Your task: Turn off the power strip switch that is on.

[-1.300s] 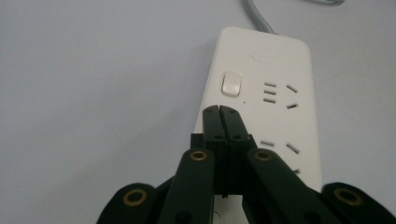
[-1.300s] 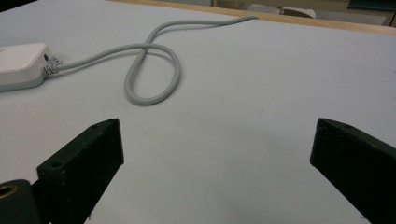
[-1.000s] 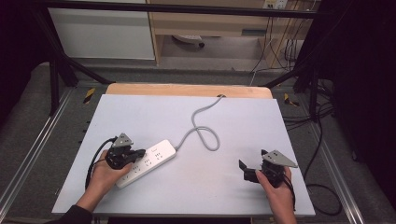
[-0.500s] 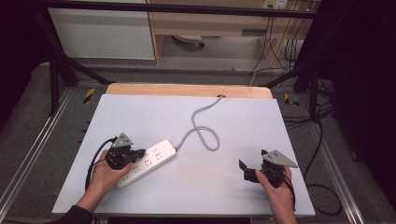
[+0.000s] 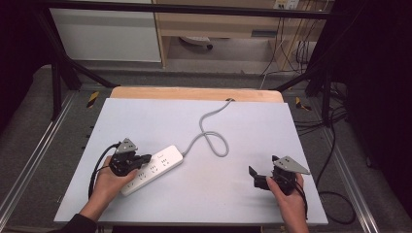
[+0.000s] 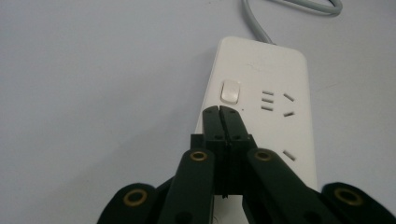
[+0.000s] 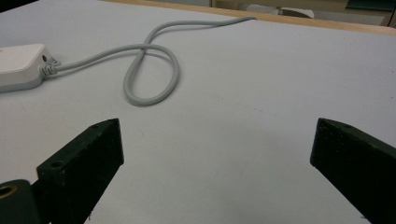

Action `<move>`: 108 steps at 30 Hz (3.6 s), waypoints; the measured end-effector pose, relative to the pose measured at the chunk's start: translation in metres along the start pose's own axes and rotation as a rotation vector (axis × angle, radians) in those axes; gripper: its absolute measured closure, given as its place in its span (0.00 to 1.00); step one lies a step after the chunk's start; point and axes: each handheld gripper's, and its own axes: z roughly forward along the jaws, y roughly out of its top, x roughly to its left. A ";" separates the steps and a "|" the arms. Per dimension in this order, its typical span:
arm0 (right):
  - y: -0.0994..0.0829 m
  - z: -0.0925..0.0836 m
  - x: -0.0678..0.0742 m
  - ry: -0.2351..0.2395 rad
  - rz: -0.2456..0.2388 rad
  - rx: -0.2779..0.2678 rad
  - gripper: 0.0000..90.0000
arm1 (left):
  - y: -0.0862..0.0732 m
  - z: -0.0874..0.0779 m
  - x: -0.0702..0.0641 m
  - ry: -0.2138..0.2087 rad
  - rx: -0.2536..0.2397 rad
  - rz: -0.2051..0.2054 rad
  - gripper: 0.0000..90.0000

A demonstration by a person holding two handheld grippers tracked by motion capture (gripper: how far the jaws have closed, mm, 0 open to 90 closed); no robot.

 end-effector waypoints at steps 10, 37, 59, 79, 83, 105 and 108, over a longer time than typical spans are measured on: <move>0.000 0.000 0.000 0.000 0.002 0.000 0.03 | 0.000 -0.001 0.000 -0.009 -0.016 0.002 1.00; 0.000 0.000 0.000 -0.001 0.001 -0.001 0.03 | 0.003 -0.015 0.001 -0.026 -0.154 -0.020 1.00; 0.000 0.000 0.000 -0.001 0.000 -0.002 0.03 | 0.004 -0.036 0.002 0.002 -0.259 -0.056 0.68; 0.000 0.000 0.000 -0.002 0.000 -0.002 0.03 | 0.010 -0.048 -0.004 -0.036 -0.361 -0.090 0.11; 0.000 0.000 -0.001 -0.003 0.004 -0.002 0.03 | 0.009 -0.055 -0.007 -0.045 -0.375 -0.076 0.09; 0.000 0.000 -0.002 -0.003 0.010 -0.001 0.03 | -0.018 -0.112 0.008 0.019 -0.445 -0.138 0.09; 0.000 0.000 -0.001 -0.004 0.011 -0.001 0.03 | -0.023 -0.116 0.010 0.019 -0.448 -0.140 0.09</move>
